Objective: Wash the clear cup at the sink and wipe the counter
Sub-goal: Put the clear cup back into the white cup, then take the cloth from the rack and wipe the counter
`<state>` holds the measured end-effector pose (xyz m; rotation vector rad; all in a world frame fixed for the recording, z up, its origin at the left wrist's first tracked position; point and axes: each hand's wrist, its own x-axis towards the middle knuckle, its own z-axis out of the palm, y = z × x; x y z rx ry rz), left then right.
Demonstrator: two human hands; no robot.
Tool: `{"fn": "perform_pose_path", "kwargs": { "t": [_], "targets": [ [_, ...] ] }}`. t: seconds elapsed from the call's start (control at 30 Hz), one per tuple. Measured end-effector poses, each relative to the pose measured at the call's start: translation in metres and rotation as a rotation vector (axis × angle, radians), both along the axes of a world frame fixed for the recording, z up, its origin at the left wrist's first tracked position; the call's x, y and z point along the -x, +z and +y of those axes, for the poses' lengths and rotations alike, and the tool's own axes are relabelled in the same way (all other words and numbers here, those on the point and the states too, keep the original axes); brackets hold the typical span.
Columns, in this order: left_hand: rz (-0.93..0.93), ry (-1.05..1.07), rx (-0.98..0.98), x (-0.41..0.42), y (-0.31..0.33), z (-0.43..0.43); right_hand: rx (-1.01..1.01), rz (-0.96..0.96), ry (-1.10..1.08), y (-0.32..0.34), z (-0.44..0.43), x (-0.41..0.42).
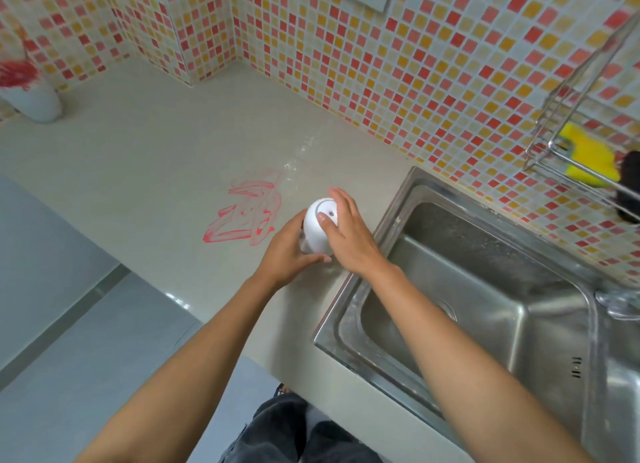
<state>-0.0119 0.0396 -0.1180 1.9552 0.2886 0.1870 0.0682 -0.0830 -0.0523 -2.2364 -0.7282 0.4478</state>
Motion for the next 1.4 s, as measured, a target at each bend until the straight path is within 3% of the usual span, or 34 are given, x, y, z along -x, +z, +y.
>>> {"fn": "perform_pose_path", "kwargs": {
  "t": [0.4,0.67,0.73,0.83,0.97,1.1,1.3,1.4],
  "targets": [
    [0.107,0.014,-0.118,-0.005,-0.014,0.002,-0.117,0.001,-0.051,-0.040,0.005,0.007],
    [0.172,-0.149,-0.171,0.000,0.005,0.004,0.032,0.000,-0.018,-0.029,-0.003,0.006],
    [0.194,-0.158,-0.172,0.003,0.019,0.011,-0.023,-0.062,-0.085,-0.018,-0.015,0.007],
    [0.258,0.064,-0.260,0.011,0.050,0.029,-0.137,-0.277,-0.240,0.000,-0.046,0.005],
    [0.039,0.155,-0.439,-0.003,0.085,0.029,-0.099,-0.399,-0.374,0.017,-0.102,-0.004],
    [-0.169,0.002,-0.601,-0.051,0.119,-0.038,-0.116,-0.494,-0.511,0.041,-0.161,-0.013],
    [-0.396,-0.284,-0.805,-0.115,0.165,-0.180,-0.169,-0.800,-0.731,0.104,-0.234,-0.047],
    [-0.426,-0.338,-0.950,-0.149,0.184,-0.227,-0.089,-0.819,-0.860,0.137,-0.267,-0.077]
  ]
}}
